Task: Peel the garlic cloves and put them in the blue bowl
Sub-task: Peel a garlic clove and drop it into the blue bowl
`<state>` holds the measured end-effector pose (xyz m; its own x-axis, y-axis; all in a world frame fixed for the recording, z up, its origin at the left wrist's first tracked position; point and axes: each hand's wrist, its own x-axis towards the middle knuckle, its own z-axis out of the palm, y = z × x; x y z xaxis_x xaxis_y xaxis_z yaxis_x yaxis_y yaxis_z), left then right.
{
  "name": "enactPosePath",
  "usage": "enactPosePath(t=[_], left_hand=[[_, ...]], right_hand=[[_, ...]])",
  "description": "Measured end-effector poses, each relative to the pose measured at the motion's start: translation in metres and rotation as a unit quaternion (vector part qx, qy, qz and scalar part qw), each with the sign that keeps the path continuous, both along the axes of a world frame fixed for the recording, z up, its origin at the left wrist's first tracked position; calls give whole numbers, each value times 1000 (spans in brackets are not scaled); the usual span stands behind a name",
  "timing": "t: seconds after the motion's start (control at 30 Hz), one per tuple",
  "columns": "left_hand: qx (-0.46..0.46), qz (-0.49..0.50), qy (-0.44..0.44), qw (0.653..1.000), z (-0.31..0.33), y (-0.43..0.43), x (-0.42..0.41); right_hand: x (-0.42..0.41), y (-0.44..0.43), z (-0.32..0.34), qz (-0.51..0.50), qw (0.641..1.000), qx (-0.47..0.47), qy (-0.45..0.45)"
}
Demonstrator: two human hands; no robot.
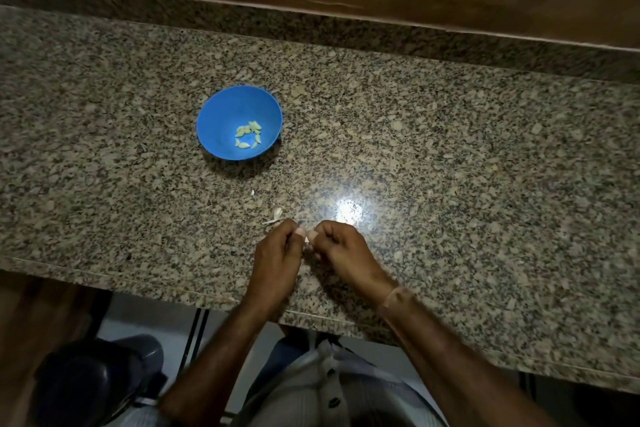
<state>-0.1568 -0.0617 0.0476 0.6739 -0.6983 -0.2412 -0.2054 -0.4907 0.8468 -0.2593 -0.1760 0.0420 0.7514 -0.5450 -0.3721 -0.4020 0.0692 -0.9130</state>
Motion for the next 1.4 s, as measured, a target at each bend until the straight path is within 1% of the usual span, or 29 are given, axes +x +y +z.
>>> enactPosePath(t=[0.07, 0.1, 0.13, 0.2, 0.23, 0.27, 0.3, 0.37, 0.43, 0.47, 0.5, 0.53, 0.6, 0.63, 0.67, 0.7, 0.73, 0.77, 0.8, 0.83, 0.87, 0.9, 0.97, 1.03, 1.17, 1.23, 1.33, 1.37, 1.4], left_hand=[[35, 29, 147, 988, -5, -3, 1], [54, 48, 213, 974, -2, -4, 0], [60, 61, 245, 966, 0, -4, -2], [19, 40, 156, 987, 1, -2, -5], [-1, 11, 50, 999, 3, 0, -6], [-14, -20, -38, 999, 4, 2, -5], [-20, -32, -72, 997, 4, 2, -5], [-9, -18, 4, 1000, 0, -1, -3], [35, 36, 213, 976, -2, -5, 0], [60, 63, 279, 956, 1, -6, 0], [65, 70, 280, 955, 3, -7, -2], [54, 50, 210, 975, 4, -6, -4], [7, -6, -15, 1000, 4, -1, -6], [-14, -15, -63, 998, 7, 1, -6], [-22, -5, -61, 998, 9, 1, -7], [-21, 19, -12, 1000, 6, -1, -7], [-6, 63, 105, 992, 2, -4, -6], [6, 125, 275, 953, 2, -8, -5], [23, 172, 414, 893, 3, -10, -5], [34, 190, 473, 860, 5, -9, -5], [41, 172, 451, 875, 4, -7, -6], [35, 139, 379, 914, 5, -5, -7], [18, 81, 173, 981, 6, 1, -10], [-21, 88, 109, 990, 7, 2, -8], [-37, 114, 131, 984, 1, 2, -5], [-13, 139, 154, 978, -2, 2, -7], [15, 211, 313, 926, -8, 0, -8], [11, 221, 353, 909, -9, 1, -9], [1, 213, 353, 911, -11, 3, -9]], right_hand=[[-3, 1, -7, 32, 981, -190, -8], [-4, 0, -8, 43, 972, -232, -4], [-4, 0, -5, 50, 974, -221, -1], [-3, 0, -5, 30, 994, -103, 0], [-1, 0, -4, -2, 1000, -3, 4], [0, -1, -2, -21, 996, 75, 34], [0, 0, 2, -33, 991, 115, 54], [-1, 3, 0, -17, 999, 14, 34], [-5, 4, -2, 24, 983, -182, 16], [-7, 4, -2, 45, 969, -243, 14], [-7, 3, -4, 56, 968, -245, 6], [-5, 2, -6, 58, 977, -206, 1], [-1, -2, -7, 17, 998, -47, 31], [0, -3, -4, 0, 999, 16, 49], [0, -3, -2, -9, 998, 14, 52], [-1, -2, -3, -7, 999, -21, 37], [-2, 0, -2, 5, 996, -89, 17], [-4, 1, -2, 20, 987, -158, 9], [-4, 2, -1, 33, 979, -199, 8], [-4, 3, -1, 37, 981, -189, 2], [-2, 3, 1, 27, 990, -136, 3], [0, 2, 1, 2, 999, -49, 9], [1, 0, 0, -40, 993, 111, 12], [0, -1, -2, -48, 988, 147, 8], [0, 3, -7, -89, 987, 130, -4], [1, 6, -10, -86, 995, 40, 5], [4, 14, -8, -69, 990, -122, 12], [4, 15, -8, -70, 988, -138, 9], [4, 15, -9, -74, 987, -142, 7]])
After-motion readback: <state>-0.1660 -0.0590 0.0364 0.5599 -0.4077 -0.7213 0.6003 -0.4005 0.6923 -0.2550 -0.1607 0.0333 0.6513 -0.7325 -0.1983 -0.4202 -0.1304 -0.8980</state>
